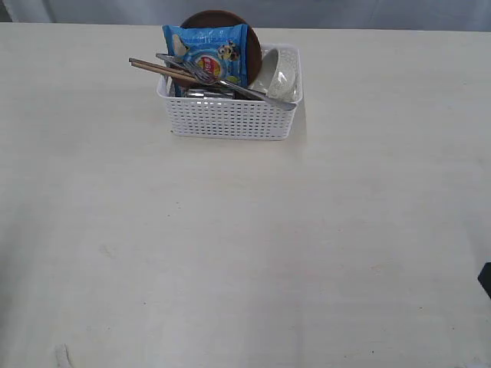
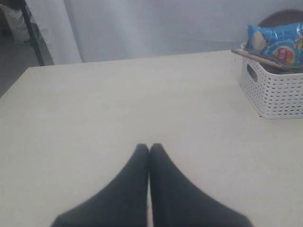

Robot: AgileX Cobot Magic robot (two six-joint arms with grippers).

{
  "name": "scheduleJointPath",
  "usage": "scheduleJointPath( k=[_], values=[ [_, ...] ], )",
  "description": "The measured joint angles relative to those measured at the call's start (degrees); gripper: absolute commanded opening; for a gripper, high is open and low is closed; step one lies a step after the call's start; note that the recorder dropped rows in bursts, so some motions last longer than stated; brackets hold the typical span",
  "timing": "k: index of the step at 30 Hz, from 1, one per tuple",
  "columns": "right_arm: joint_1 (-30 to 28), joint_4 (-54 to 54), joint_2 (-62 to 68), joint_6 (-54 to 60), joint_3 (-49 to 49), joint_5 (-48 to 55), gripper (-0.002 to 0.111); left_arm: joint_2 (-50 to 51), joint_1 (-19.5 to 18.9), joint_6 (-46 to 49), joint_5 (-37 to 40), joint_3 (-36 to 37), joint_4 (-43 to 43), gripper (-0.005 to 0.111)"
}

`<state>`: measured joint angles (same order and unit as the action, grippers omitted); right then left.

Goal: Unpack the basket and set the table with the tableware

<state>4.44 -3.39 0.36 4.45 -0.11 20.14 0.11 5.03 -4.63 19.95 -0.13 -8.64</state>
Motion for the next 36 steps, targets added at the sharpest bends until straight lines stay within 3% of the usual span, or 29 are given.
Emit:
scheduleJointPath(
  k=[13,20,29,36],
  values=[
    [0.00,0.00,0.00,0.00,0.00,-1.89,0.000,0.00,0.00,0.00,0.00,0.00,0.00,0.000],
    [0.00,0.00,0.00,0.00,0.00,-14.94,0.000,0.00,0.00,0.00,0.00,0.00,0.00,0.000],
    [0.00,0.00,0.00,0.00,0.00,-23.73,0.000,0.00,0.00,0.00,0.00,0.00,0.00,0.000],
    [0.00,-0.42,-0.03,-0.64,0.00,-42.55,0.000,0.00,0.00,0.00,0.00,0.00,0.00,0.000]
  ],
)
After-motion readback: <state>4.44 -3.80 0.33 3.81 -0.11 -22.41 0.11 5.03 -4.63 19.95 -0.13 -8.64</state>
